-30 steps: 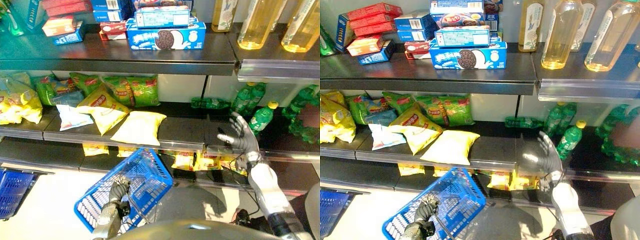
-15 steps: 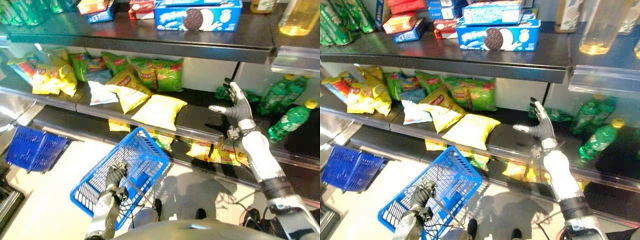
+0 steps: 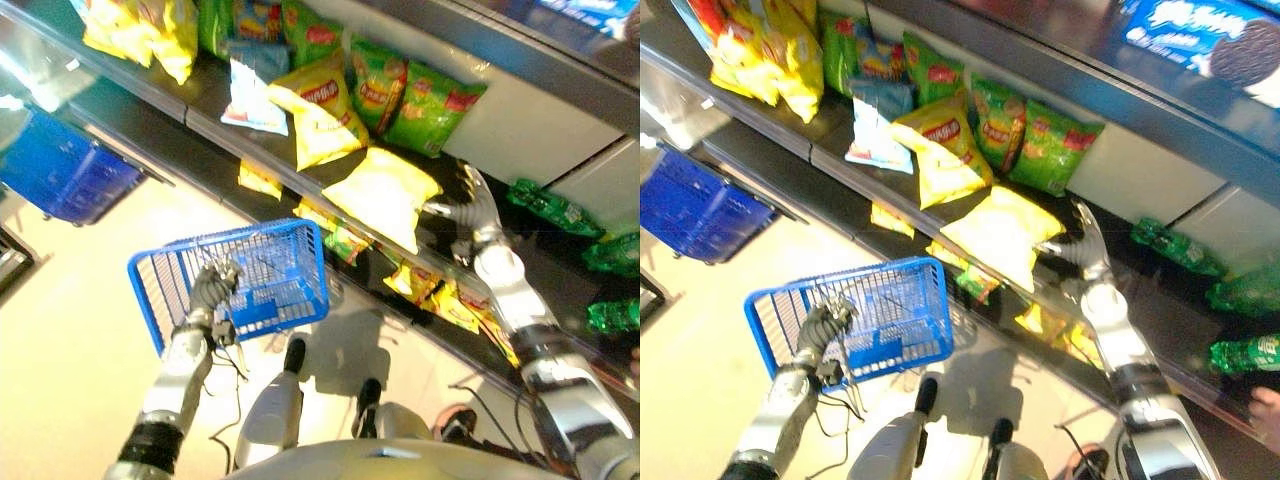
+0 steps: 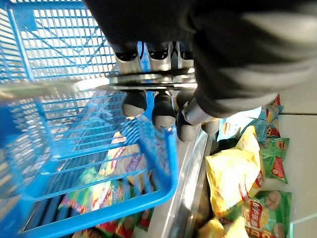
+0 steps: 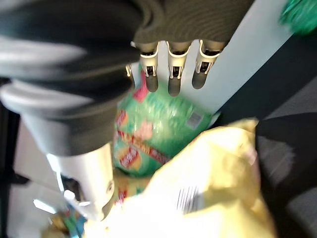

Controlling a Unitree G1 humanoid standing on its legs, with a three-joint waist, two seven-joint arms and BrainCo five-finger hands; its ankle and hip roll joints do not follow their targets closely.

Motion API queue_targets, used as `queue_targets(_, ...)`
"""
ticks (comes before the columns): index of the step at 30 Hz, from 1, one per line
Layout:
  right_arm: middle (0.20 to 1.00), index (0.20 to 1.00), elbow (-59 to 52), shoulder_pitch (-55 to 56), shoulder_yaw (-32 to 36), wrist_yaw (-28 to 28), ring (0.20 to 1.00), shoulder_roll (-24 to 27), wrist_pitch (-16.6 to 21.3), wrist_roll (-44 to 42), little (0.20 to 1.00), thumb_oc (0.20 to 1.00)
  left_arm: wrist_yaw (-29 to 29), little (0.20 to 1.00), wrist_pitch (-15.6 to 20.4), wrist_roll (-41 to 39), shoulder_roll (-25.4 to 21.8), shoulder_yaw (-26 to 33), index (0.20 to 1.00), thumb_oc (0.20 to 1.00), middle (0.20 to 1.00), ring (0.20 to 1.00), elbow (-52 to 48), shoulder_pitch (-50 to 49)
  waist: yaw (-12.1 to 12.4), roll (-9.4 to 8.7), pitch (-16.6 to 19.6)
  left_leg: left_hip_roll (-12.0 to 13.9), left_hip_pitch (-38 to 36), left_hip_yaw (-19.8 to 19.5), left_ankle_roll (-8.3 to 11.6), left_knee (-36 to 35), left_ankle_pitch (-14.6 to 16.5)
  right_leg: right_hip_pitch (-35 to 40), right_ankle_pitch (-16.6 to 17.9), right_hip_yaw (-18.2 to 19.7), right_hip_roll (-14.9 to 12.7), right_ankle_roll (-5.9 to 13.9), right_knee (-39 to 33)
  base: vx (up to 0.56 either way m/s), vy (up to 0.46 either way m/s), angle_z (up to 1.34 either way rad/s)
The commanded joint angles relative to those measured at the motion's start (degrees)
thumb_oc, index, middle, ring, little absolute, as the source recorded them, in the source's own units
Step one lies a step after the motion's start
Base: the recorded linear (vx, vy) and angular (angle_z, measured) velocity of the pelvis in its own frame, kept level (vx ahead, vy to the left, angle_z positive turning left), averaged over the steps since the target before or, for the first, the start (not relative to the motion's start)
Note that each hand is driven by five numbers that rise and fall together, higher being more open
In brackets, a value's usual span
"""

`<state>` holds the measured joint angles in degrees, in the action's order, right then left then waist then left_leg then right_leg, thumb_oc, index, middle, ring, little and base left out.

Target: Pick up the snacks into the basket

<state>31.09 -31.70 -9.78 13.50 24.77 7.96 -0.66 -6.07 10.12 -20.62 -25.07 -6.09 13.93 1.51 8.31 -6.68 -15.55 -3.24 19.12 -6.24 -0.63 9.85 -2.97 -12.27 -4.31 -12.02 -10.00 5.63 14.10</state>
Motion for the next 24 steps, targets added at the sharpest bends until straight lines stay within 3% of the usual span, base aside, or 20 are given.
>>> queue_targets(1, 1.0, 1.0, 2.7, -5.2, -2.2, 2.3, 1.0, 3.6, 0.6, -1.3, 1.0, 1.0, -0.6, 0.2, 5.9, 0.9, 0.3, -0.2, 0.2, 0.2, 0.2, 0.2, -13.2, -0.3, 1.6, -0.33, 1.8, -0.6, -0.2, -1.9, 1.48, 1.6, 4.7, -0.3, 4.8, 3.9, 1.3, 2.35, -7.5, 0.1, 0.0, 0.0)
queue_targets(3, 1.0, 1.0, 4.6, -6.6, -2.0, 2.9, 1.0, 5.1, 0.1, -2.1, 1.0, 1.0, -0.5, 0.2, 6.0, 0.8, 0.2, -0.7, 0.2, 0.2, 0.2, 0.2, -14.3, -0.3, 1.7, -1.07, 1.4, -1.3, -0.1, -2.7, 1.43, 1.4, 4.8, 0.0, 5.7, 6.1, 1.6, 3.01, -11.6, 0.09, 0.006, 0.23)
queue_targets(8, 1.0, 1.0, 15.1, -17.6, -5.2, 3.5, 1.0, 9.1, -1.1, -3.5, 1.0, 1.0, -0.2, 0.2, 6.1, 0.2, 0.4, -2.1, 0.2, 0.2, 0.2, 0.2, -17.2, -1.5, 2.7, -1.7, 0.0, -1.5, 2.2, -2.2, 1.7, 1.5, 4.8, -1.5, 8.5, 4.9, 0.9, 3.81, -13.5, -0.02, 0.001, 0.06)
queue_targets(14, 1.0, 1.0, 26.4, -26.3, -9.8, 3.0, 1.0, 12.4, -2.3, -4.3, 1.0, 1.0, -0.5, 0.2, 5.9, -0.5, 0.1, -4.4, 0.2, 0.2, 0.2, 0.2, -18.4, 0.1, 2.9, -1.91, -1.7, -2.1, 4.7, -4.0, 2.03, 1.8, 4.2, -3.4, 8.0, 4.3, 1.2, 3.5, -12.8, -0.01, -0.021, 0.09)
queue_targets(24, 1.0, 1.0, 42.2, -34.2, -13.7, -2.0, 1.0, 12.4, -5.0, -6.8, 1.0, 1.0, -0.1, 0.2, 5.2, -1.0, -0.5, -6.3, 0.2, 0.2, 0.2, 0.2, -19.0, 3.2, 4.4, -2.29, -3.3, -2.7, 5.2, -6.1, 2.35, 1.5, 3.9, -3.1, 7.1, 1.8, 0.9, 3.55, -11.6, 0.01, -0.015, 0.13)
